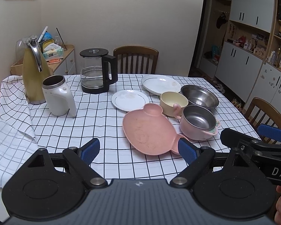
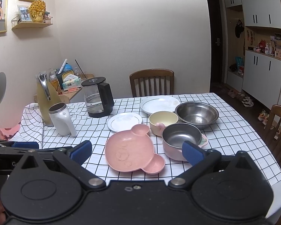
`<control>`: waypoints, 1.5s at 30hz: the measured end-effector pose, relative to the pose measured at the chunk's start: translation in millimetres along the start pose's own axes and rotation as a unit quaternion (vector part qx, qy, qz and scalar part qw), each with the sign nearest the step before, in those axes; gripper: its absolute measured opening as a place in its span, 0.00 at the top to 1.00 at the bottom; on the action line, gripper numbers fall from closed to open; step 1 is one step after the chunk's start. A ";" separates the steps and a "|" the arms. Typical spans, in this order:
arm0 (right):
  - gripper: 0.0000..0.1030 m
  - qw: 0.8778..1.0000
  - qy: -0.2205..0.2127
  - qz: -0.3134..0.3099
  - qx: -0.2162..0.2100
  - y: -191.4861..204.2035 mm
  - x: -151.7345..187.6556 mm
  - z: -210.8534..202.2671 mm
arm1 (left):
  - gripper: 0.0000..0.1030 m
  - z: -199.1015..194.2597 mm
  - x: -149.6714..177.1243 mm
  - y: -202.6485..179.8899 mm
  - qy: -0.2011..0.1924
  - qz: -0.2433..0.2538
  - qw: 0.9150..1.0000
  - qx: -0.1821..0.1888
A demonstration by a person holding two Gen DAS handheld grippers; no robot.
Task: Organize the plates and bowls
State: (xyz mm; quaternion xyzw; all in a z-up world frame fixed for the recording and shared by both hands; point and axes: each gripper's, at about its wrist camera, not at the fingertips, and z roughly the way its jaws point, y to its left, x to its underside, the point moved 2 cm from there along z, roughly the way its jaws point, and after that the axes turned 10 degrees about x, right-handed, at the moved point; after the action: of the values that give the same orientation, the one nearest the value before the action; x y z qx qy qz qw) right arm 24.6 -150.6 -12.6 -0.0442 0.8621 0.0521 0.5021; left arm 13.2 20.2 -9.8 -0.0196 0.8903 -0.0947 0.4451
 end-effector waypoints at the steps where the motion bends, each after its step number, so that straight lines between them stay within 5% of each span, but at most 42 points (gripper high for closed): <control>1: 0.00 1.000 -0.001 0.000 0.001 0.2 0.3 -0.1 | 0.12 0.2 -0.3 -0.2 0.000 0.000 1.000 0.000; 20: 0.00 1.000 0.001 -0.007 -0.015 -23.6 -11.5 22.9 | 0.12 39.4 -15.8 -24.6 0.015 -0.006 1.000 -0.007; 45: 0.00 0.998 0.042 -0.036 -0.018 -174.5 -78.4 165.8 | 0.12 200.3 -91.6 -127.1 0.050 -0.022 0.998 -0.012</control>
State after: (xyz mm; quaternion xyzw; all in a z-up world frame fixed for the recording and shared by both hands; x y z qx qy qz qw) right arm 228.4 -299.4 -33.6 -0.0867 0.8794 0.0471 0.4658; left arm 221.6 -123.9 -31.3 -0.0398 0.9117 -0.0943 0.3978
